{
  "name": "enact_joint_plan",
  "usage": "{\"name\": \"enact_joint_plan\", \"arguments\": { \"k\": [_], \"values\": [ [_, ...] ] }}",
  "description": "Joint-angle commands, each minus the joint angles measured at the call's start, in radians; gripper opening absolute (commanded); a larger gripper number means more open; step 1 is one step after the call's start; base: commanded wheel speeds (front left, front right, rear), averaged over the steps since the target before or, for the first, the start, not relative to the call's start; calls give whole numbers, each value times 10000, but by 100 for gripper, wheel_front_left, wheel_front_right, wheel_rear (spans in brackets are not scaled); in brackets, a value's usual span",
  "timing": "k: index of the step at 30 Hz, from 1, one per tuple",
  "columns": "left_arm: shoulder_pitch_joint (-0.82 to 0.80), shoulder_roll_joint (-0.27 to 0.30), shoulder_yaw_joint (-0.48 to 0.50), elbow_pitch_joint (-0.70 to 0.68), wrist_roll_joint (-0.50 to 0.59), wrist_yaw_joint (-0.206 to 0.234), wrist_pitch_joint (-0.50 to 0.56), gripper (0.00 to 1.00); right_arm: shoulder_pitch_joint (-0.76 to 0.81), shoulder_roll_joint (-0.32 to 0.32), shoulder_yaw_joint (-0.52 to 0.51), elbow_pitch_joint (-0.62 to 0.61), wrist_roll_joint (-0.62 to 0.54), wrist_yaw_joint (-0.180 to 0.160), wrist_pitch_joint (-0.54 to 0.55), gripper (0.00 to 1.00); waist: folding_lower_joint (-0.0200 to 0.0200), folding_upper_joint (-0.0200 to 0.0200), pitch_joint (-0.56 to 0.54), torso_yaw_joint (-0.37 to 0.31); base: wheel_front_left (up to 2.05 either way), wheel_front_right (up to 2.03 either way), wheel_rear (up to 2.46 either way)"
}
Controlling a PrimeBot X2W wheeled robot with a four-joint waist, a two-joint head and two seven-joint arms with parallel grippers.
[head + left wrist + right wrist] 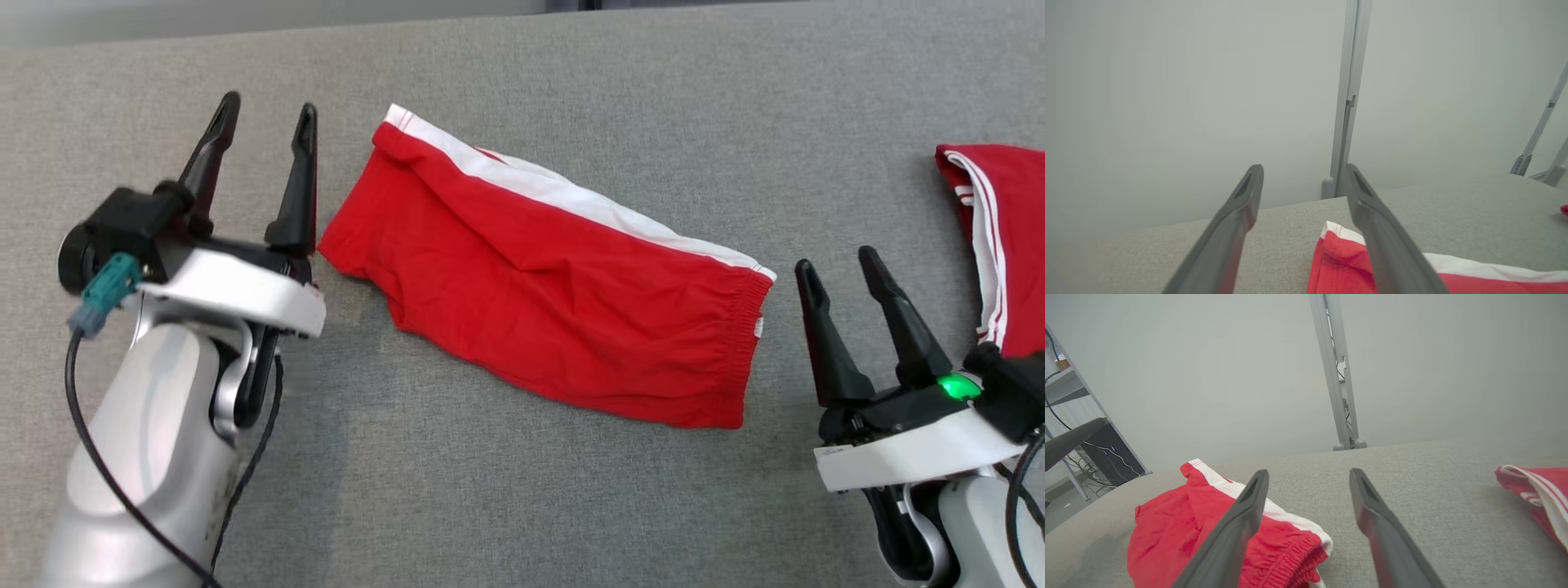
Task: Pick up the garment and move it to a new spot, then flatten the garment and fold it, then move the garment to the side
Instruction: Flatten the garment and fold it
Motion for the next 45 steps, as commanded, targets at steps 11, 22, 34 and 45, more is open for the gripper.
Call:
{"name": "enact_joint_plan", "arguments": {
  "k": [11, 22, 34, 45],
  "values": [
    [2783, 174, 1011, -1923, 517, 819, -34, 100, 616, -17, -824, -572, -1047, 3, 171, 100, 0, -1, -1038, -55, 0, 0, 0],
    [4450, 441, 1172, -2388, 486, 1118, 108, 100, 1797, 331, -1670, -963, -1532, 3, 527, 100, 0, -1, -1391, -104, 0, 0, 0],
    [4400, 494, 983, -2597, 500, 1166, 356, 100, 2141, 567, -2063, -1389, -1745, 3, 767, 100, 0, -1, -1290, -85, 0, 0, 0],
    [3841, 478, 765, -2581, 358, 885, 522, 100, 2083, 608, -2100, -1573, -1729, 3, 854, 100, 0, -1, -1041, -78, 0, 0, 0]
  ]
}}
